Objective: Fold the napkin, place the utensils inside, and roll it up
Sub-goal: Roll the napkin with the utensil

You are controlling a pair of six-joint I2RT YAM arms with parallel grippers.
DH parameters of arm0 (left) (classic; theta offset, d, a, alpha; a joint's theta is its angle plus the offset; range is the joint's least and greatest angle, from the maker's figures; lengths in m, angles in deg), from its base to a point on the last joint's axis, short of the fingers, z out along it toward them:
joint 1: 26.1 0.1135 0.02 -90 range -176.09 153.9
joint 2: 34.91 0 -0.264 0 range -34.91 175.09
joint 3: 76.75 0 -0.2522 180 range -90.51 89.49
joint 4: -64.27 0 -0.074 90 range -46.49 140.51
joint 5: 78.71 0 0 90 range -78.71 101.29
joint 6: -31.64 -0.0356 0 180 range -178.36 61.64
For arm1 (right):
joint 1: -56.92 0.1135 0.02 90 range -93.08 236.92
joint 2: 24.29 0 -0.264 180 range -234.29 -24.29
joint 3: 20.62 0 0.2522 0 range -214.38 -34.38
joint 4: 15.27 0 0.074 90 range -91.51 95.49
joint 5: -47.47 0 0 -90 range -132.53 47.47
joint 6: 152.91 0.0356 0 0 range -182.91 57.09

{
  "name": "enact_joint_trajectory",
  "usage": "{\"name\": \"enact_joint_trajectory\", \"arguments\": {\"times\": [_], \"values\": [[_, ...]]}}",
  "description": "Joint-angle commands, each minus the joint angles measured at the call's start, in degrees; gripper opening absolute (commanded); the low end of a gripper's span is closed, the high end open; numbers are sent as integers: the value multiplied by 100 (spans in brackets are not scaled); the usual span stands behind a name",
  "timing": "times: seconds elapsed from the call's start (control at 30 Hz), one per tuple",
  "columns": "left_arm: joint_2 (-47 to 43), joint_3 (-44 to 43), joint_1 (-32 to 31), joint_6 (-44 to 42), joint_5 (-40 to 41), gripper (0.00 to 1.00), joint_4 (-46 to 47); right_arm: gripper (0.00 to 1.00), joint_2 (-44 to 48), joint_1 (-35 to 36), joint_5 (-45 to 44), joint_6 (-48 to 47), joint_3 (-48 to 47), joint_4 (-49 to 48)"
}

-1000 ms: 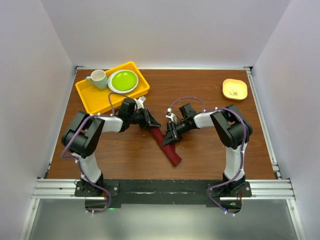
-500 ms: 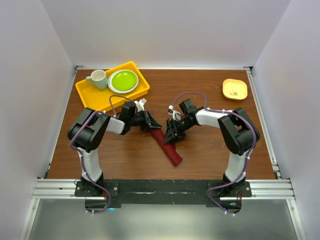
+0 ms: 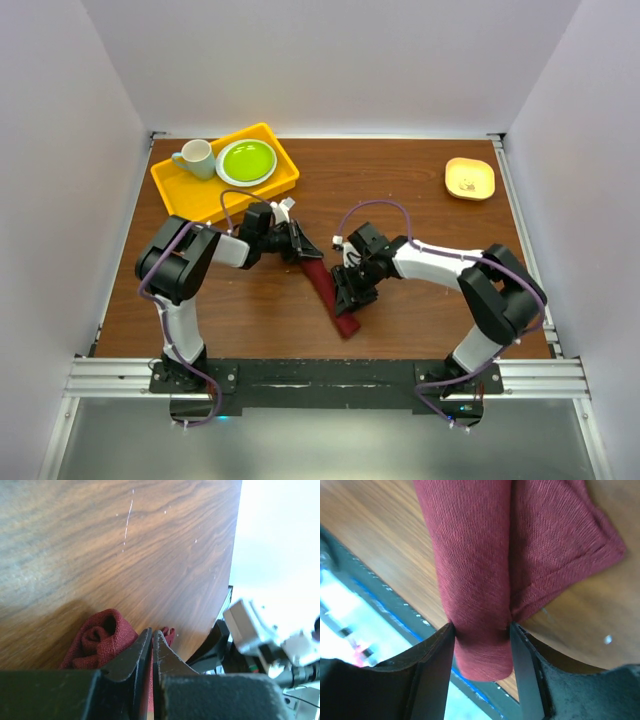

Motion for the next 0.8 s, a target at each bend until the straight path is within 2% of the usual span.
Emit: {"name": "enact_joint_trajectory", "arguments": {"times": [0.0,0.13,0.27,0.33,0.43,0.6,0.77], "values": [[141,-80,79,-460,254,10,-521,49,482,294,-1222,476,363,15],[132,-132,79,-513,263,10,-653,49,877,338,-1584,503,311,181],[114,-168,79,-530,280,9,-802,56,1133,496,-2015,301,-163,542],[114,-220,79,-530,315,9,-995,64,1098,759,-2226,195,-496,656],[105,-291,79,-495,359,8,-1215,71,712,1120,-2770,221,-997,788],[88,-335,79,-522,438,9,-1453,73,-79,1638,-4043,336,-1930,1244],[79,-308,79,-486,456,9,-1488,73,-904,1990,-4871,257,-2739,1676]]}}
